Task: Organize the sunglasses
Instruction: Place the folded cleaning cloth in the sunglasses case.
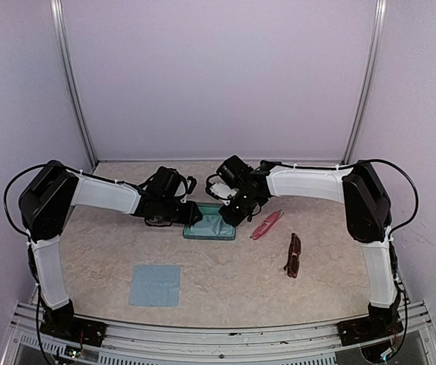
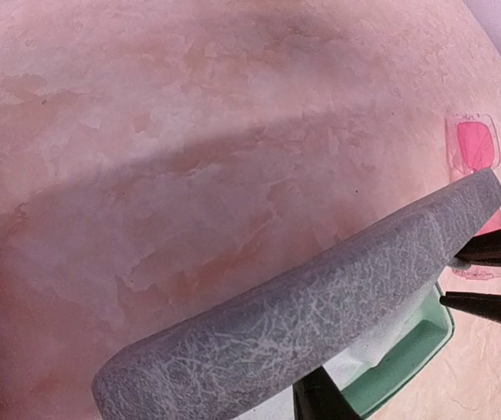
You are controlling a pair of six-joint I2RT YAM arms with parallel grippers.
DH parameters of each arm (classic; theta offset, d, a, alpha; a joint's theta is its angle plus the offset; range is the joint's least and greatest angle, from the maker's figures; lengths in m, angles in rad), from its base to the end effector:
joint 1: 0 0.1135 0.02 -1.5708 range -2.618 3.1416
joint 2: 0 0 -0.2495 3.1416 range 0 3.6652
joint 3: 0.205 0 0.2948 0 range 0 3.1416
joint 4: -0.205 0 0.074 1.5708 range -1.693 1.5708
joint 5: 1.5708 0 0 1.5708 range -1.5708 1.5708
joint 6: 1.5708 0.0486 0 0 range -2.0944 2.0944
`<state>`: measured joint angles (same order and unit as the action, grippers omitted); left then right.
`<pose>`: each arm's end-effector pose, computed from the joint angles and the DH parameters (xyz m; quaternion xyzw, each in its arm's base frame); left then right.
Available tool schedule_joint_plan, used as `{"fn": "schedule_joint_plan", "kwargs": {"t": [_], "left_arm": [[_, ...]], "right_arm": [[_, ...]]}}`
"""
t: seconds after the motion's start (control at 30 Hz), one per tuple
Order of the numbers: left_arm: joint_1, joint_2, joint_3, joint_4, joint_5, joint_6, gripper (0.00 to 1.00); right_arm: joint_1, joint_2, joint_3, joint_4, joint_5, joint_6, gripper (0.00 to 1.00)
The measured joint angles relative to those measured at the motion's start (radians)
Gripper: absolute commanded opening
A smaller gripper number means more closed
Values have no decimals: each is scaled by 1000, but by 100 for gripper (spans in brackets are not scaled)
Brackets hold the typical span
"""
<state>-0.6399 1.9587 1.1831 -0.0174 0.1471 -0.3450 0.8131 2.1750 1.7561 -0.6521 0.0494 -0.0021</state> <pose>0.3552 -0.2733 0.0983 0.1631 0.9087 -0.2387 0.3011 0.3512 0.3678 0.1487 -0.3784 0.8917 0.0755 0.2366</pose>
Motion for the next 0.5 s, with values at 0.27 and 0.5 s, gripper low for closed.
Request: {"fn": "schedule_joint_plan", "kwargs": {"t": [0.27, 0.5], "left_arm": [[-1, -10, 0, -3, -23, -3, 37], [-11, -54, -20, -6, -50, -10, 38]], "right_arm": [[0, -6, -5, 8, 8, 19, 30], [0, -117, -116, 37, 35, 55, 34]]}}
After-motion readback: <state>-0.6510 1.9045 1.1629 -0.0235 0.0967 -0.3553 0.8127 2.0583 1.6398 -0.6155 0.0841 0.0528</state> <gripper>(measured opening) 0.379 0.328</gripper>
